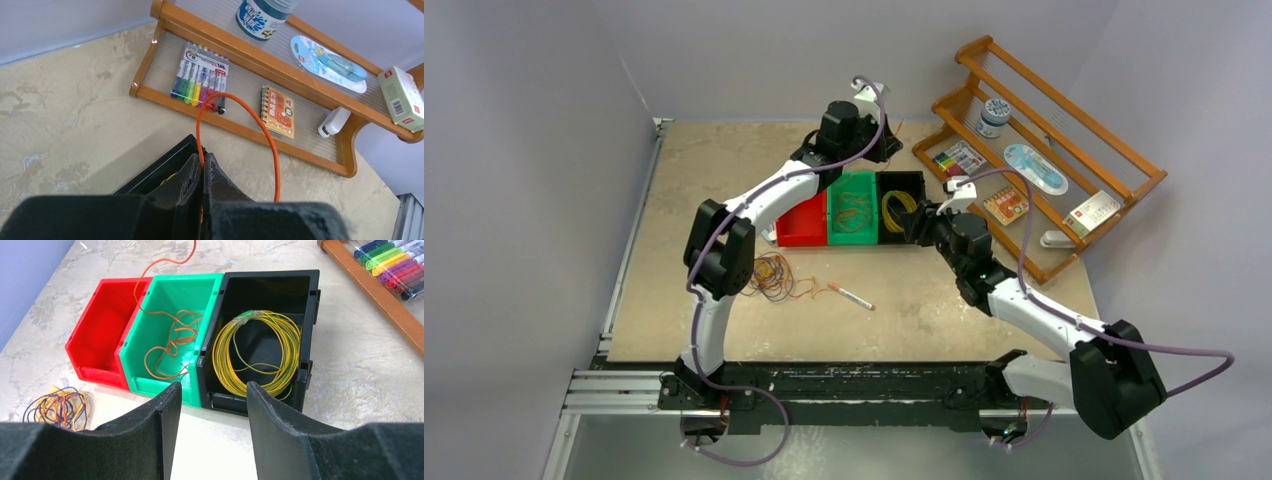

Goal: Untangle the cables

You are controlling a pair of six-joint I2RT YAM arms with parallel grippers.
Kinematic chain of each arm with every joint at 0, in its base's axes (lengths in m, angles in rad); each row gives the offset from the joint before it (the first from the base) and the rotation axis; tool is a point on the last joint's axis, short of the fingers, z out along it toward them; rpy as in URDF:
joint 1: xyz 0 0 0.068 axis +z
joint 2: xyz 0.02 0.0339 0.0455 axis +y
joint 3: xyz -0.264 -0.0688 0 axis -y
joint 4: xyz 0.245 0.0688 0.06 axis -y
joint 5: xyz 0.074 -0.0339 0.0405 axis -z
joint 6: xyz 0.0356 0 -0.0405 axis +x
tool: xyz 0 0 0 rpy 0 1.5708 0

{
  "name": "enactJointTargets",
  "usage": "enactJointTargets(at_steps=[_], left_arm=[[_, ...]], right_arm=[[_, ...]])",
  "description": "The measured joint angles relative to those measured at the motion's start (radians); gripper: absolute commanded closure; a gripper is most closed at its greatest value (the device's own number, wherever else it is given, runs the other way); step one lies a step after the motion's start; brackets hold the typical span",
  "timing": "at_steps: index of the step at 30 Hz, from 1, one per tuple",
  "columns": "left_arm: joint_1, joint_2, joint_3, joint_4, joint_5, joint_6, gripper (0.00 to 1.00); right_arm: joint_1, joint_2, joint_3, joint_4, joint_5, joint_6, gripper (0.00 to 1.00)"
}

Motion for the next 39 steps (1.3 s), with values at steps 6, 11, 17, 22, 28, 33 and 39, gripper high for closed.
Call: enactJointTargets(at_steps=[6,11,17,22,28,33,39], left_arm=[[0.002,0.013,-0.018,0.009,-0.041,-0.001,1.0],[0.013,0.005,-0.116,0.021,-0.102,-0.001,1.0],[0.032,-0.046,-0.251,-0.018,-0.207,0.008,1.0],[0.035,-0.131,-0.334,-0.035,-0.3,0.014,1.0],[0.035,-0.162,-0.374,-0.031,-0.355,0.033,1.0],[0.035,-0.162,-0.41,-0.043,-0.364,0.037,1.0],[0.035,-0.142,-0.41,-0.048,-0.362,0.052,1.0]], right_arm=[[-0.003,0.001,-0.003,0.004,-0.008,0.0,0.46],[-0.003,0.004,-0.003,0.007,-0.024,0.0,0.46],[-0.003,0.023,-0.003,0.023,-0.032,0.0,0.45],[-0.003,0.045,-0.003,0.035,-0.052,0.001,0.45],[-0.003,0.06,-0.003,0.041,-0.06,0.001,0.45],[-0.003,0.061,-0.003,0.042,-0.071,0.001,0.45],[-0.003,0.063,-0.003,0.043,-0.077,0.005,0.45]])
